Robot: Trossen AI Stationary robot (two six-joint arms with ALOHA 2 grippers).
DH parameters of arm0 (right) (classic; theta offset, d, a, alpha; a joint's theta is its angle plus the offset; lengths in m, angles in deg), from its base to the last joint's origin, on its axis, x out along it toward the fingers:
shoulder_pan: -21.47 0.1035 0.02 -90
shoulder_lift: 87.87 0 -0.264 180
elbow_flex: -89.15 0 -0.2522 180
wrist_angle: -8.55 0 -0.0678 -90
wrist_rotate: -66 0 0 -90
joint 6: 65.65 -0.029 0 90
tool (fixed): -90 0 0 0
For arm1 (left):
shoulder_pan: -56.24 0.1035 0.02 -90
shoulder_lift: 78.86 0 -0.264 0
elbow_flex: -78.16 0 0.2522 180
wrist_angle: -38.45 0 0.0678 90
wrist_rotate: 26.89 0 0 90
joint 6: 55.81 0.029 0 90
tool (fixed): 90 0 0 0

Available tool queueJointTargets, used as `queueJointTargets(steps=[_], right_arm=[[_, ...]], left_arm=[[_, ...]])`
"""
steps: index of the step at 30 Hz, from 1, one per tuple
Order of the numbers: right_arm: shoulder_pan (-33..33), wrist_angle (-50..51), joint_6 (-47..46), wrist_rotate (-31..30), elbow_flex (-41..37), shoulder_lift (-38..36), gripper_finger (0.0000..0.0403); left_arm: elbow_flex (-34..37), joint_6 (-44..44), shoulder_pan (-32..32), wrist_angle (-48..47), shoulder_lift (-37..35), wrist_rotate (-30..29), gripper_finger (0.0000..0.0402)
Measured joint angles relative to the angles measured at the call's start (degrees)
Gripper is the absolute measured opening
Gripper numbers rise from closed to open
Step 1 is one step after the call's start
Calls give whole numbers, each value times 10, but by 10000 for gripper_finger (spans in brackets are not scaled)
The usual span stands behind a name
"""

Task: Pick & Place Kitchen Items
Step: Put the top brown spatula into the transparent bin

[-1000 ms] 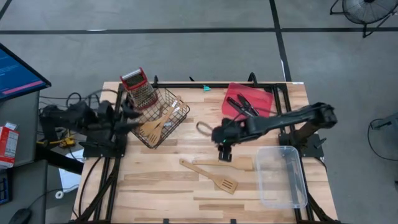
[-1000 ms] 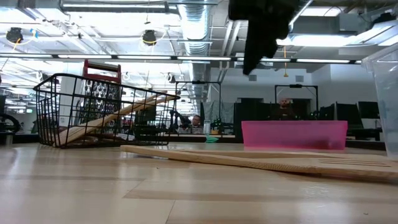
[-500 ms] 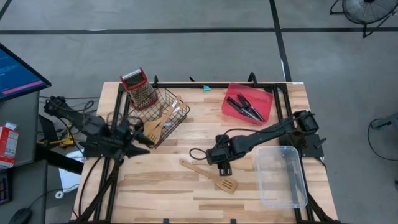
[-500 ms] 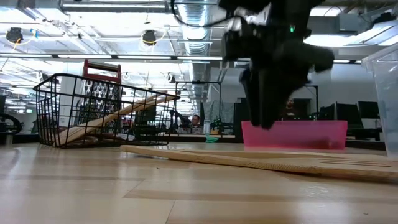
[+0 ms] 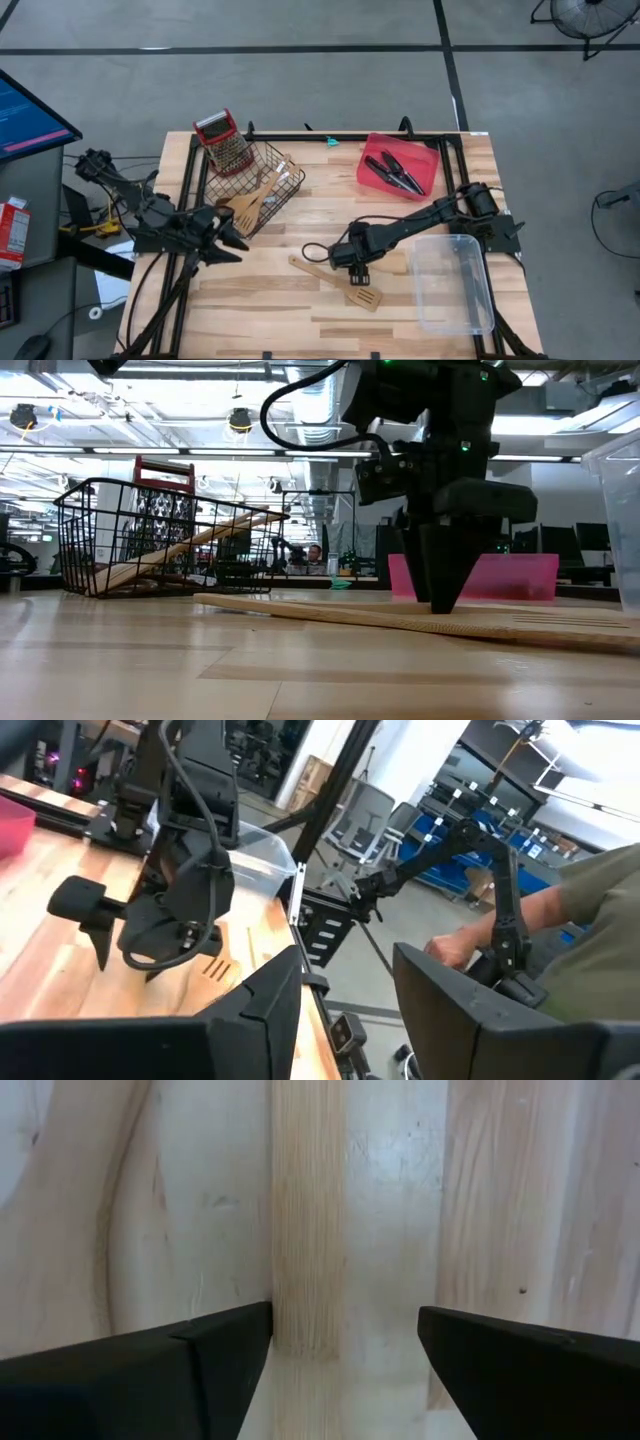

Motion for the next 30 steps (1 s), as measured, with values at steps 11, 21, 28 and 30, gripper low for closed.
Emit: queueJointTargets(steps=[11,21,28,30], right_arm=[[1,-14,0,6,-2,-1,142],[0,-29,-1,-2,-2,-1,82],[-13,-34,-1,-8,12,-17,92],[-19,-32,-1,-11,21,-33,93]], left_arm=[[0,0,-8,3,0,0,121],[0,2,-8,3,0,1,117],[0,2,-8,3,0,2,117],[0,2,-8,3,0,2,117]])
